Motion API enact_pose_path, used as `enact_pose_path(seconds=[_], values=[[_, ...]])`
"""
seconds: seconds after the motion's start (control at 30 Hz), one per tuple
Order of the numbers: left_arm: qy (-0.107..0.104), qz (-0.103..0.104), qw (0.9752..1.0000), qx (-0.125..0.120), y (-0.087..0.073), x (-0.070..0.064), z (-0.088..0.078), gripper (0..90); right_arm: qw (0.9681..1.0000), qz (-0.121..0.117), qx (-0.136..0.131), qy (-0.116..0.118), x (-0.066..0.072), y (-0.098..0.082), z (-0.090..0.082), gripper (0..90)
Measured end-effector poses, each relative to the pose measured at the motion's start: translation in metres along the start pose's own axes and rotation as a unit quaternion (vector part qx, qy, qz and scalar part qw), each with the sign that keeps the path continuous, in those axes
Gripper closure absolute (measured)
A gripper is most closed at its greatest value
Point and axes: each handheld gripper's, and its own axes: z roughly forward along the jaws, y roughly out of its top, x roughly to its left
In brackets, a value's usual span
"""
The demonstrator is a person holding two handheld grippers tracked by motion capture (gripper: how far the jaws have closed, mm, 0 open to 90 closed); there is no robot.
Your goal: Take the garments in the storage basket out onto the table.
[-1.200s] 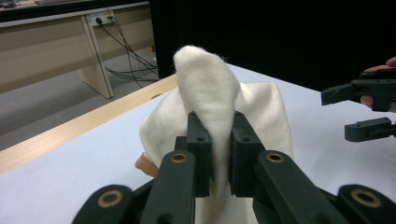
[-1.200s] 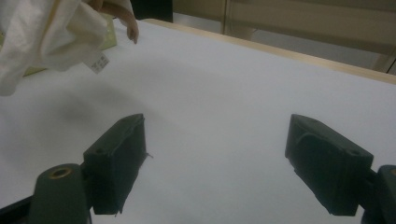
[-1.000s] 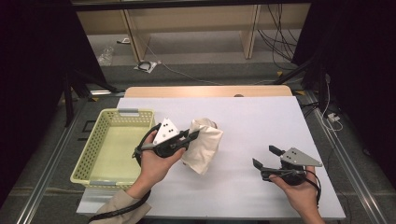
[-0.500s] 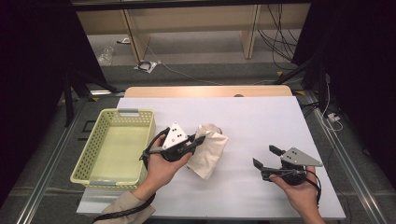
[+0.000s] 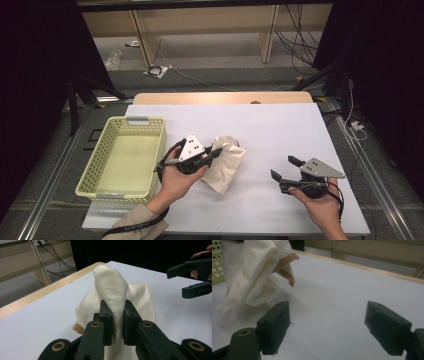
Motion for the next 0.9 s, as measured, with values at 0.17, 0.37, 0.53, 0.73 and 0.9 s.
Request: enact_pose_path(seconds=[0.17,0.37,0.53,0.73,0.9], values=[[-0.005,0.002,1.0000,0.006,-0.002,-0.001,0.004,80.3,1.0000,-0.001,0.006,-0.002,0.000,0.000,-0.001,21.4],[-0.008,0.005,0.9999,0.013,-0.005,-0.003,0.010,80.1,1.0000,-0.001,0.007,-0.002,0.000,0.000,-0.001,21.4],[-0.009,0.009,0.9997,0.019,-0.008,-0.005,0.015,79.7,1.0000,-0.001,0.007,-0.002,-0.001,0.000,-0.001,21.4],[-0.012,0.014,0.9994,0.028,-0.012,-0.007,0.020,79.5,1.0000,-0.001,0.007,-0.002,-0.001,0.000,-0.001,21.4],[-0.012,0.015,0.9993,0.031,-0.013,-0.007,0.023,79.2,1.0000,-0.001,0.008,-0.002,-0.001,0.000,-0.001,21.4]])
